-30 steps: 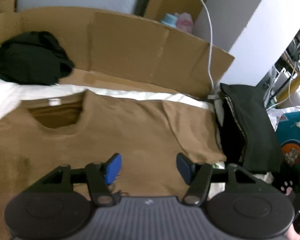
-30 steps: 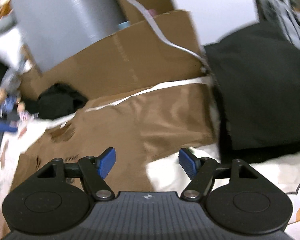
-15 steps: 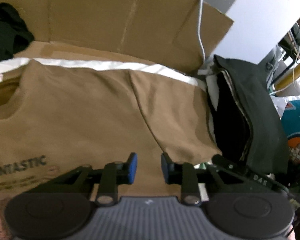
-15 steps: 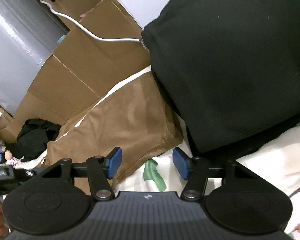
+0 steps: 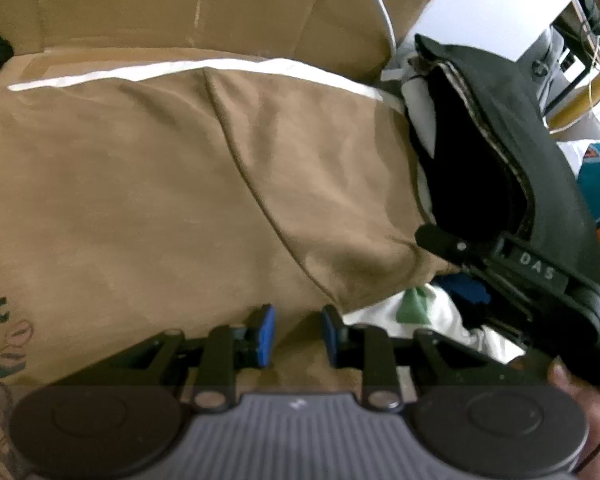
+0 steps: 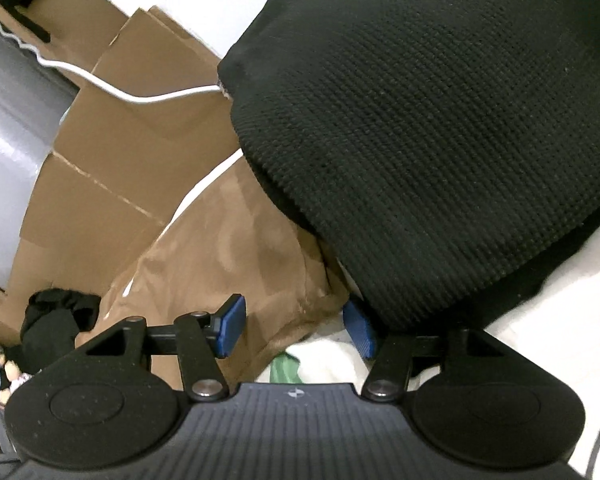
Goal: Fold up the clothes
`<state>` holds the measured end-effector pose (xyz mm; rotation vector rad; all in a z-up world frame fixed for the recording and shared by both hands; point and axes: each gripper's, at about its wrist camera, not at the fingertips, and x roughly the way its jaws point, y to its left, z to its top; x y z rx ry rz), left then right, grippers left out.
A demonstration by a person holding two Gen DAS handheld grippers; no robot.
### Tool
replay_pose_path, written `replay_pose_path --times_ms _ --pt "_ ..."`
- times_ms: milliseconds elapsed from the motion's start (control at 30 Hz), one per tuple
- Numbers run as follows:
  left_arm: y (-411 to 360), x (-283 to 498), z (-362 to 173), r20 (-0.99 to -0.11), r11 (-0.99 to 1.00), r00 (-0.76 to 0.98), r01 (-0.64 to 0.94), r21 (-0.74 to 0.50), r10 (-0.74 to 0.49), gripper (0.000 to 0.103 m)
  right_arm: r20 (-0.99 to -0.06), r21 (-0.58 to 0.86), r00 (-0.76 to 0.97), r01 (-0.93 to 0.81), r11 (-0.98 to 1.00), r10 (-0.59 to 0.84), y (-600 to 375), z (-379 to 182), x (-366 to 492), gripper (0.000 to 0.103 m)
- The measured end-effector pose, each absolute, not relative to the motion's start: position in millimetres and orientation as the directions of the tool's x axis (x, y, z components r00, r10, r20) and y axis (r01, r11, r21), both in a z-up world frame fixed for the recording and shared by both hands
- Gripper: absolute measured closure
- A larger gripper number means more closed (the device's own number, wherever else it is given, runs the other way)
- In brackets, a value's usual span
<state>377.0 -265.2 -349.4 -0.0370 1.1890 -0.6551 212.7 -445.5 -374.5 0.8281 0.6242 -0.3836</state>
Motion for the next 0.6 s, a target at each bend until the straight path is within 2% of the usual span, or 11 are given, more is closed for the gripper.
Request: replay_pose_path --times_ms 33,67,100,367,400,467,600 --pt "-267 377 -350 -0.846 0.817 0.213 0.453 -0.357 -0.488 0.076 -0.646 0.561 0.759 0.541 0.627 -0.078 -448 -375 211 0.082" --pt "-268 377 -350 -0.847 0.817 0.213 0.453 -0.357 -0.488 0.076 -0.644 0.56 0.761 0.539 0.629 -0.078 -450 -375 210 0.09" --pt "-268 377 -350 -0.846 0.817 0.214 0.452 -0.358 -0.489 0.076 -0.642 0.56 0.763 0.536 0.631 -0.079 -452 -375 208 0.094" --pt "-262 375 -338 -0.829 0.813 0.234 0.448 -0.371 -0.508 0.079 -0.543 0.566 0.833 0.457 0.686 -0.108 -454 -352 194 0.096" --pt "-262 376 -336 -0.827 0.813 0.238 0.447 -0.373 -0.51 0.08 -0.534 0.56 0.838 0.448 0.697 -0.11 -453 -349 193 0.096" --pt "-261 376 -331 -0.82 0.81 0.243 0.449 -0.378 -0.518 0.089 -0.539 0.561 0.835 0.452 0.694 -0.108 -455 -351 190 0.096" --pt "-259 376 -325 -0.817 0.811 0.25 0.445 -0.38 -0.52 0.092 -0.552 0.545 0.828 0.452 0.707 -0.104 -457 -352 187 0.096"
